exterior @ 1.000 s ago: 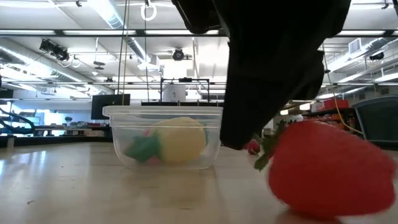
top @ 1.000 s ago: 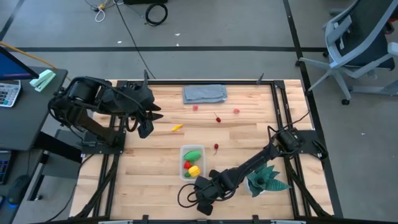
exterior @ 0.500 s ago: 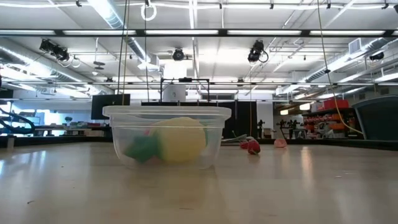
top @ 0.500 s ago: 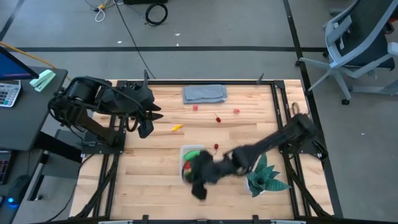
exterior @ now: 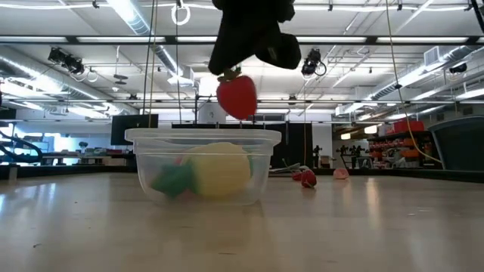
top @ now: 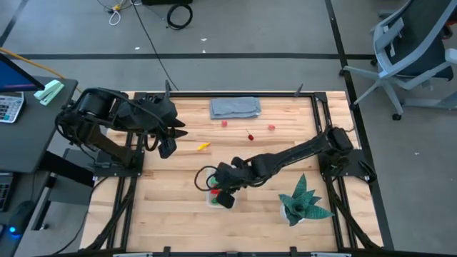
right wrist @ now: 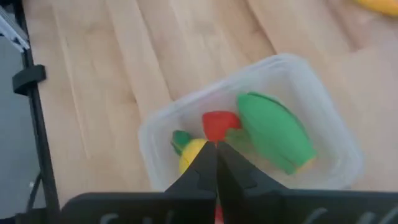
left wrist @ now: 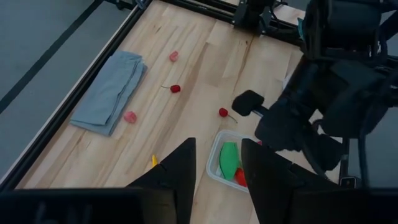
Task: Pick and placing Produce into tupperware
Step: Put the strawberry into the transparent bin, then put the right peach into the transparent bin
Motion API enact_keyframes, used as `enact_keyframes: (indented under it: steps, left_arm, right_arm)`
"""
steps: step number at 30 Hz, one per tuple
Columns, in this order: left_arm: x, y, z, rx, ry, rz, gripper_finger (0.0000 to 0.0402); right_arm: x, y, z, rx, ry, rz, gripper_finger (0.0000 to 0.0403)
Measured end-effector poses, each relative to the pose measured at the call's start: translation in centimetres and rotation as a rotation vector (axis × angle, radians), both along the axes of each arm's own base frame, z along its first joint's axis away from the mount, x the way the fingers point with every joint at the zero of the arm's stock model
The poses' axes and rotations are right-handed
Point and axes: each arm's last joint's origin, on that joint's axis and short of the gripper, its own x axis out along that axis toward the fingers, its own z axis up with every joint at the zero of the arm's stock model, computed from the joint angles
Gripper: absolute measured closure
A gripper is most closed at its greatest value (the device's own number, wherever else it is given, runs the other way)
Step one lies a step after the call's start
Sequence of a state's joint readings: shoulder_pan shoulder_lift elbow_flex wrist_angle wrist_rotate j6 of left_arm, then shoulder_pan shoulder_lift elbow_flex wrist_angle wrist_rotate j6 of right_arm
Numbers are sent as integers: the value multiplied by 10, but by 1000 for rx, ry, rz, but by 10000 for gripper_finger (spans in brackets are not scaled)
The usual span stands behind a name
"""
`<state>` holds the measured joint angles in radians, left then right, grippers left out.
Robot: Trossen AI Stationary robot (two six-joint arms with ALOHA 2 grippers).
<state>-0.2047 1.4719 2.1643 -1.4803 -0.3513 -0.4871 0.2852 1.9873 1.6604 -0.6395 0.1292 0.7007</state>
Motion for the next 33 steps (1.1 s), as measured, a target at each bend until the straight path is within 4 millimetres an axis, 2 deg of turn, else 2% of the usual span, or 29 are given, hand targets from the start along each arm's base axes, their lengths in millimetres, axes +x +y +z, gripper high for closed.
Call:
enact_keyframes:
  steps: [3,6,13,19,23,29,31,33]
  left_arm:
    - [0,1,0,0,0,3,267]
    - [0,1,0,0,-2,6,264]
    - [0,1,0,0,-2,6,267]
    - [0,1,0,0,-2,6,265]
    - [0,1,0,0,-2,6,260]
    - [0,1,0,-7,-4,12,264]
    - [0,2,0,-29,-10,35,263]
    - [1,4,0,-43,-13,57,258]
  right_arm:
    - [5,2,-9,8,9,4,403]
    - [9,1,-25,-6,53,-1,403]
    - [13,1,-44,-18,100,-7,401]
    - [13,0,-44,-20,106,-6,384]
    - [13,0,-44,-15,106,-6,353]
    - [13,1,-42,21,109,-23,284]
    - [12,0,-37,29,98,-30,264]
    - [11,0,-23,40,59,-30,248]
